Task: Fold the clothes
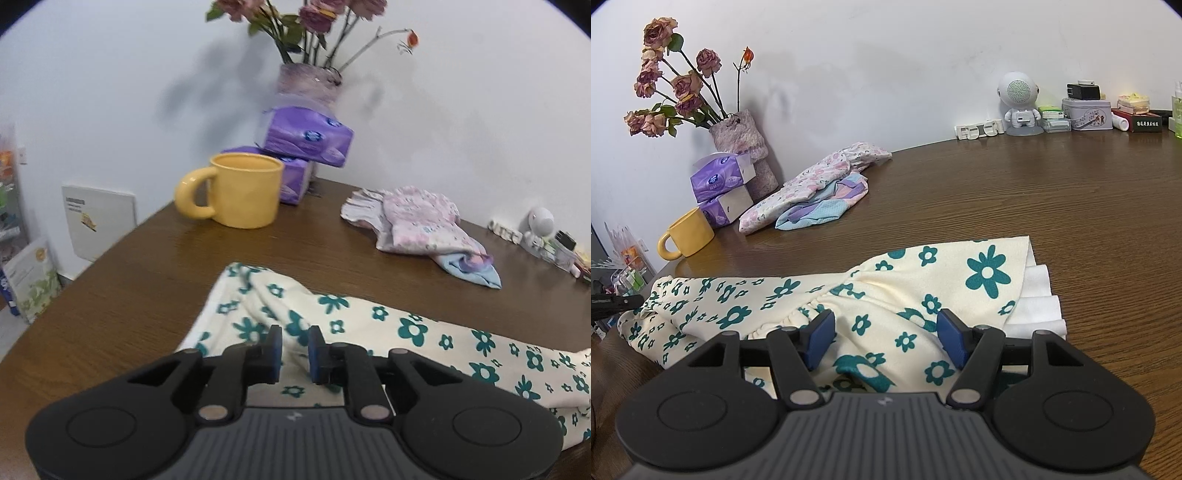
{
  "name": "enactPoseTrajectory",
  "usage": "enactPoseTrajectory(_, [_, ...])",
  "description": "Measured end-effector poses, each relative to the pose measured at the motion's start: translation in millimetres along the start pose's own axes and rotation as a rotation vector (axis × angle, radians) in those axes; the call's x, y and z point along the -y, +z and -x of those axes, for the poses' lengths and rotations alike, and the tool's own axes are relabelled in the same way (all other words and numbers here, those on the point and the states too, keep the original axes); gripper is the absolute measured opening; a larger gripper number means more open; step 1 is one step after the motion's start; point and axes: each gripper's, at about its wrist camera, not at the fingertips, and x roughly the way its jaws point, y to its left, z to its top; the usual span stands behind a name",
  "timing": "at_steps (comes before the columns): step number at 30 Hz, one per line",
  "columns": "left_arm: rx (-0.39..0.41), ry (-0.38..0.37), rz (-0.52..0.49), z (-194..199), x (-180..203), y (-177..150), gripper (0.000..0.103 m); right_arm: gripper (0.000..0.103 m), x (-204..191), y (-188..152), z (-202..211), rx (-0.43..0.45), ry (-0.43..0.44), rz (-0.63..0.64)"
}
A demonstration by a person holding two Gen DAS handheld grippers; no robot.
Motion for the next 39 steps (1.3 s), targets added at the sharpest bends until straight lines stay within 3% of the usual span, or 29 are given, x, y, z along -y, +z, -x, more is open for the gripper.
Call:
enactPoseTrajectory(3, [-0.016,0.008,-0.001,-7,1,-1,0.013,0.062,0,0,0,0.000,0.000,-0.001])
enactPoseTrajectory(7, [-0.016,0.022,0.004,-10,1,-1,0.000,0.062,1,0,0,0.000,0.001,-0.001])
enactPoseTrajectory(15, [0.039,0.051,0.083,9,-20,0,0.000,0.062,1,0,0,0.000,0.001,-0.001])
enactPoseTrajectory(17, [0.056,0.083,0.086,16,-25,1,0.000,0.063,1,0,0,0.000,0.001,-0.001])
enactPoseTrajectory(23, [0.123,0.295,0.089,35,-49,6,0.000,0.063,1,0,0,-0.001,0.000,0.001])
enactPoseTrajectory(25, [0.112,0.262,0.110,36,-52,5,0.000,0.063,1,0,0,-0.001,0.000,0.001])
enactPoseTrajectory(27, [0.094,0.198,0.124,31,-50,5,0.007,0.063,1,0,0,-0.001,0.000,0.002])
enactPoseTrajectory(29, [0.080,0.114,0.125,23,-40,6,0.024,0.063,1,0,0,-0.001,-0.001,0.003])
enactPoseTrajectory(31, [0.070,0.046,0.112,13,-27,8,0.031,0.063,1,0,0,-0.001,0.000,0.002])
enactPoseTrajectory(36, [0.039,0.014,0.073,-10,-4,14,0.030,0.063,2,0,0,0.000,0.002,-0.001])
enactPoseTrajectory(39, [0.012,0.045,0.046,-20,0,14,0.021,0.063,2,0,0,0.000,0.002,-0.001])
